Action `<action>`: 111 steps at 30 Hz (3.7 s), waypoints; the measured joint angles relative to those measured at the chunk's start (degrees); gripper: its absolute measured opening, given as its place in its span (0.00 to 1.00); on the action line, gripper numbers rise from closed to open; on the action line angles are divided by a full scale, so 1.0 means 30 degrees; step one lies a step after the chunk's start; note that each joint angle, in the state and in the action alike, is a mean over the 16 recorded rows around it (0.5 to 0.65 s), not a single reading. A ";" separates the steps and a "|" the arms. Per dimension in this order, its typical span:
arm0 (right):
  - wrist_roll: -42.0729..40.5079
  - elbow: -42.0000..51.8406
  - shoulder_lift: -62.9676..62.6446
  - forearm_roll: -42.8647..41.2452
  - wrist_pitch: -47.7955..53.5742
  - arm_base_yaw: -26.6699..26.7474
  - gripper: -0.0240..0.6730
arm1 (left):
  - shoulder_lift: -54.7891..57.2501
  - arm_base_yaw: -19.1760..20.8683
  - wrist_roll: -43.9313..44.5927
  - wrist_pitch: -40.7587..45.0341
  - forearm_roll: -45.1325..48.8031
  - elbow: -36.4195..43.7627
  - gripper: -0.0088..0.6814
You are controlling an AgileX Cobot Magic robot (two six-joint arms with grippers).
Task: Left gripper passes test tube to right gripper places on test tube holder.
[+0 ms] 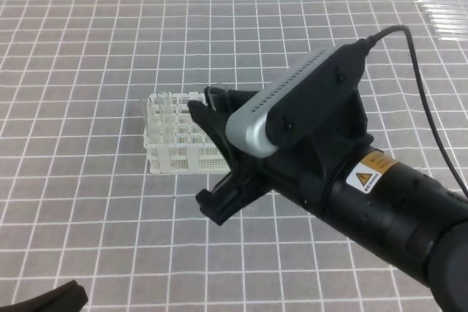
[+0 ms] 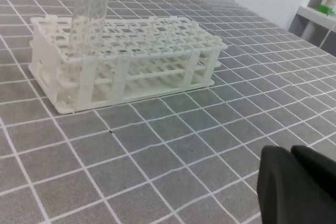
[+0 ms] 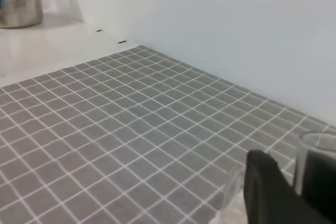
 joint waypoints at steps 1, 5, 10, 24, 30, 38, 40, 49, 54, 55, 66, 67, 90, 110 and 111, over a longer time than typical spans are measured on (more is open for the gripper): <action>0.0321 0.0049 0.0047 -0.0398 -0.0223 -0.0137 0.16 | -0.0011 0.0001 -0.0002 0.0016 -0.0001 -0.0015 0.01; 0.2799 0.0316 0.0474 -0.2953 -0.1702 -0.1005 0.16 | 0.0011 -0.0001 -0.0004 -0.0016 0.0001 0.0015 0.01; 0.7546 0.0570 0.1777 -0.7265 -0.4632 -0.2564 0.16 | 0.0011 -0.0001 -0.0007 -0.0032 0.0002 0.0029 0.01; 1.4719 -0.2834 0.8268 -1.4197 -0.9117 -0.4724 0.16 | 0.0011 -0.0001 -0.0009 -0.0032 0.0002 0.0029 0.01; 1.4779 -0.4793 1.0357 -1.4453 -0.8787 -0.4724 0.16 | 0.0034 -0.0003 -0.0004 -0.0064 0.0004 0.0059 0.01; 1.4840 -0.6082 1.2085 -1.4422 -0.8641 -0.4740 0.16 | 0.0031 -0.0002 -0.0004 -0.0064 0.0004 0.0059 0.01; 1.4840 -0.6243 1.2369 -1.4408 -0.8638 -0.4773 0.16 | 0.0042 -0.0003 -0.0004 -0.0064 0.0004 0.0059 0.01; 1.4895 -0.6663 1.3036 -1.4261 -0.8618 -0.5056 0.16 | 0.0034 -0.0002 -0.0009 -0.0032 0.0002 0.0029 0.01; 1.5224 -0.6682 1.3110 -1.4392 -0.8524 -0.5205 0.16 | 0.0042 -0.0003 -0.0007 -0.0048 0.0002 0.0029 0.01; 1.5295 -0.6682 1.3116 -1.4429 -0.8487 -0.5225 0.16 | 0.0034 -0.0002 -0.0007 -0.0048 0.0002 0.0029 0.01; 1.5942 -0.6682 1.3193 -1.4950 -0.8167 -0.5252 0.16 | 0.0059 -0.0004 -0.0002 -0.0080 0.0006 0.0073 0.01; 1.5944 -0.6682 1.3215 -1.4968 -0.8170 -0.5252 0.16 | 0.0050 -0.0004 -0.0004 -0.0064 0.0004 0.0059 0.01; 1.5862 -0.6682 1.3553 -1.4694 -0.9346 -0.5452 0.16 | 0.0042 -0.0003 -0.0004 -0.0064 0.0004 0.0059 0.01; 1.5888 -0.7031 1.4023 -1.4917 -0.9184 -0.5494 0.16 | 0.0025 -0.0001 -0.0011 -0.0016 0.0001 0.0015 0.01; 1.5891 -0.7036 1.4052 -1.4947 -0.9170 -0.5494 0.16 | 0.0017 0.0000 -0.0014 0.0000 0.0000 0.0000 0.01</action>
